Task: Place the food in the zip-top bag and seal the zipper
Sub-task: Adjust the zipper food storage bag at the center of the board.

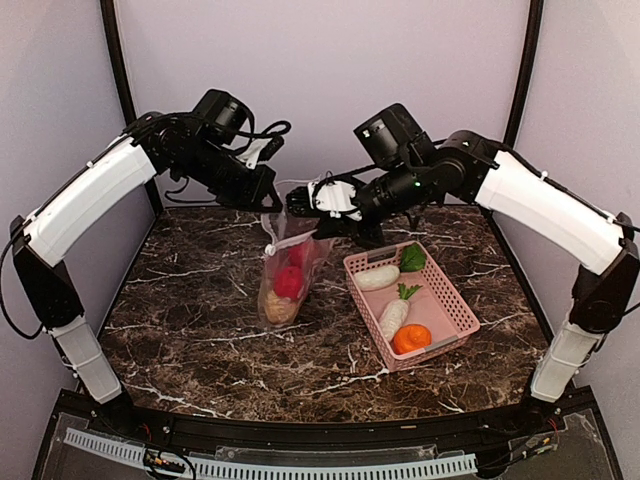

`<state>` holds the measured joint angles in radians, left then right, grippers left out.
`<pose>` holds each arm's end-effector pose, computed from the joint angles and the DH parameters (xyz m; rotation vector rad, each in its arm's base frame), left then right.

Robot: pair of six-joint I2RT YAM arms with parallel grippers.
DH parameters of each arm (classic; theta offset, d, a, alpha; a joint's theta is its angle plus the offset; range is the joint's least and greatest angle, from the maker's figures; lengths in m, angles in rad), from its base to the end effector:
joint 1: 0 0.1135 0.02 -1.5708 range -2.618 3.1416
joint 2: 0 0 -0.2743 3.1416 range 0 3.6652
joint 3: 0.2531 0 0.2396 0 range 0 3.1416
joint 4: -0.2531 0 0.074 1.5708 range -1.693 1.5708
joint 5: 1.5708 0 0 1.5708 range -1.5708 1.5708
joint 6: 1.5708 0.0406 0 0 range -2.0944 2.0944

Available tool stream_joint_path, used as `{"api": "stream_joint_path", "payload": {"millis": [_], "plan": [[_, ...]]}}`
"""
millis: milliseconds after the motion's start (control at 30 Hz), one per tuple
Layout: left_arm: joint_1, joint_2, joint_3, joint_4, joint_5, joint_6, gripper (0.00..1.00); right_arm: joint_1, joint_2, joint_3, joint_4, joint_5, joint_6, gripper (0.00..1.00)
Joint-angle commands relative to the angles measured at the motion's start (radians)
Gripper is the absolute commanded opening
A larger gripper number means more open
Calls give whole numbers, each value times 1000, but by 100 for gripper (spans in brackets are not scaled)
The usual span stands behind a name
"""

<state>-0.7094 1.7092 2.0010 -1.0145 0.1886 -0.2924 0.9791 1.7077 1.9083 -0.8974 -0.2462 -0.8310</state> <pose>0.2592 -0.2326 0.4340 0.5939 2.3143 -0.7156 0.1924 0.3041 0.4175 -1.8609 1.2952 0.3575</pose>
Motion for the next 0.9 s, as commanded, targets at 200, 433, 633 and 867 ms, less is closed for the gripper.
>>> {"api": "stream_joint_path", "payload": {"millis": [200,433,633,867], "plan": [[-2,18,-71,-17,35,-22,1,-2,-9,-44,38,12,33,19],[-2,14,-101,18,64,-20,1,-1,-83,-79,-2,17,31,50],[-2,3,-111,47,58,-5,1,-32,-179,-125,-36,49,45,53],[-2,-56,-132,137,23,60,1,-202,-257,-179,-26,13,66,55]]}}
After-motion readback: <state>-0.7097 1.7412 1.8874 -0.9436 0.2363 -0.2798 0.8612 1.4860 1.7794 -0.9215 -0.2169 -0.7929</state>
